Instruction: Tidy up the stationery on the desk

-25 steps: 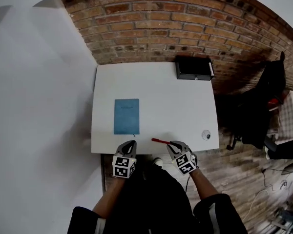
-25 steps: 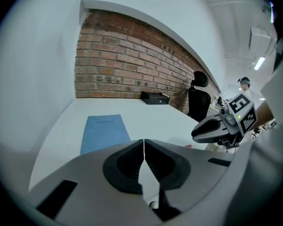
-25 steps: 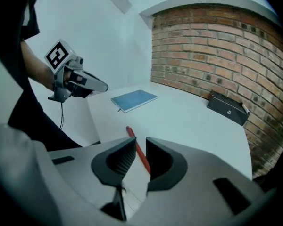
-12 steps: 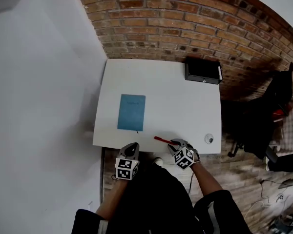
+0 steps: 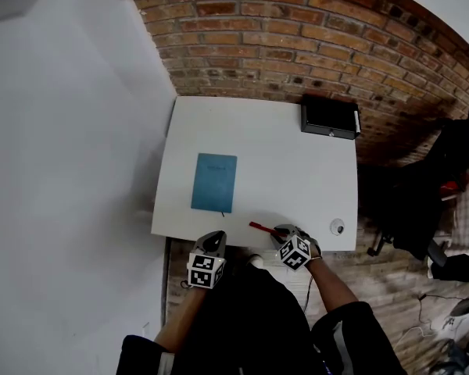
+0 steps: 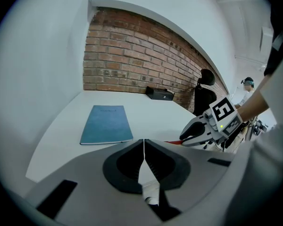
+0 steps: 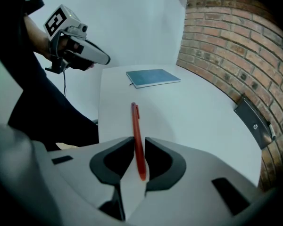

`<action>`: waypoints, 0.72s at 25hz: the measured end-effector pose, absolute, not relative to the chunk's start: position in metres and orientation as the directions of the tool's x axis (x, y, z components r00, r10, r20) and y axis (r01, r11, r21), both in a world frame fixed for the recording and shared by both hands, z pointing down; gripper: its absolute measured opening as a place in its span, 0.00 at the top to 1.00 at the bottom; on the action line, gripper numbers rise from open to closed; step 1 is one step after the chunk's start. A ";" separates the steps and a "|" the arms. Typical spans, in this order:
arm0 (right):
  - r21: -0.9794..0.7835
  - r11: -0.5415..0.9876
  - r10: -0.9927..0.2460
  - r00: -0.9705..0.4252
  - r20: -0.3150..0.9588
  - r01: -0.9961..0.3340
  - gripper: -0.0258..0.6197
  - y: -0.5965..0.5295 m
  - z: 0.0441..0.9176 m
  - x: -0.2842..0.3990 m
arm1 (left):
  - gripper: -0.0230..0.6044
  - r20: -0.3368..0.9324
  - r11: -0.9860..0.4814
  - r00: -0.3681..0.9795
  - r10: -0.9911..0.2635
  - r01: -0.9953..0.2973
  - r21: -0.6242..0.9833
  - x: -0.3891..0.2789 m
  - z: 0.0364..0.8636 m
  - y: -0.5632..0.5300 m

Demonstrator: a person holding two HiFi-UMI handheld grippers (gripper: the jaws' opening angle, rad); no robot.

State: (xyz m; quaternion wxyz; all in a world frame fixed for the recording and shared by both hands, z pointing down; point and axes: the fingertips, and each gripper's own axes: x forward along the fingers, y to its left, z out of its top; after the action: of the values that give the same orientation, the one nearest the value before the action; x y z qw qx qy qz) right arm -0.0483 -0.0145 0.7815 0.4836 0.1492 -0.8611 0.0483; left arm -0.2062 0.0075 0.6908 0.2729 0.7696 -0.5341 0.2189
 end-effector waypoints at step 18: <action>-0.029 0.938 -0.140 -0.454 0.880 -0.345 0.86 -0.014 0.784 -0.052 | 0.93 0.623 -0.347 0.394 -0.675 -0.916 0.203 -0.201 0.698 -0.018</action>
State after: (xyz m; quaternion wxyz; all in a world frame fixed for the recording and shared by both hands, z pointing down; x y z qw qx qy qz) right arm -0.0521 -0.0138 0.7837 0.5024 0.1431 -0.8466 0.1021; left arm -0.2007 -0.0184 0.6979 0.2702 0.7900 -0.5034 0.2222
